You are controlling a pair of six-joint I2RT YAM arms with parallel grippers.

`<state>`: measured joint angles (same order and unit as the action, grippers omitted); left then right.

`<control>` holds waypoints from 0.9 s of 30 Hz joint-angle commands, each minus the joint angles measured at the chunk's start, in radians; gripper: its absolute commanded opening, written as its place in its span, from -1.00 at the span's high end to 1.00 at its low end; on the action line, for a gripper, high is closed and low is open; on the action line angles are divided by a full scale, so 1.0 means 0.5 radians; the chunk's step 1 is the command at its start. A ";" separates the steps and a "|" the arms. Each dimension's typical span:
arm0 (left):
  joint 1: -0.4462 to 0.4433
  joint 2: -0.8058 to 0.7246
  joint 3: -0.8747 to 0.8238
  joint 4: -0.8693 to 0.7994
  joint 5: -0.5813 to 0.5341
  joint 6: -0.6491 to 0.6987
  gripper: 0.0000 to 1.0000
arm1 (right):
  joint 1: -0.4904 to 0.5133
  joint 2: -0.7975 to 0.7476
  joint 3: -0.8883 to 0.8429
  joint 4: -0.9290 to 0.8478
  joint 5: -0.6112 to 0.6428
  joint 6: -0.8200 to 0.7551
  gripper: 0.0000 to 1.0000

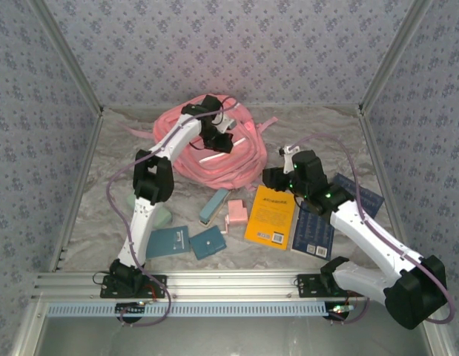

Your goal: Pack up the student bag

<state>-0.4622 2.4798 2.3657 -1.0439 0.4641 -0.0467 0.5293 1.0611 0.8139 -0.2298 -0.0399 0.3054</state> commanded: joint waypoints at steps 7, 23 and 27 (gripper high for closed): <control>0.090 -0.321 0.129 0.086 0.294 -0.178 1.00 | 0.294 -0.065 -0.145 0.310 -0.190 -0.763 -0.13; 0.328 -0.276 0.541 0.063 0.591 -0.478 1.00 | 0.326 0.732 0.698 -0.553 -0.866 -2.569 -0.33; 0.326 -0.249 0.565 0.088 0.674 -0.548 1.00 | 0.381 1.033 1.002 -0.816 -0.895 -2.770 -0.33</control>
<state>-0.2962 2.3665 2.6068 -1.0370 0.7071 -0.2661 0.6975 1.5093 1.2316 -0.4709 -0.4347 -0.9138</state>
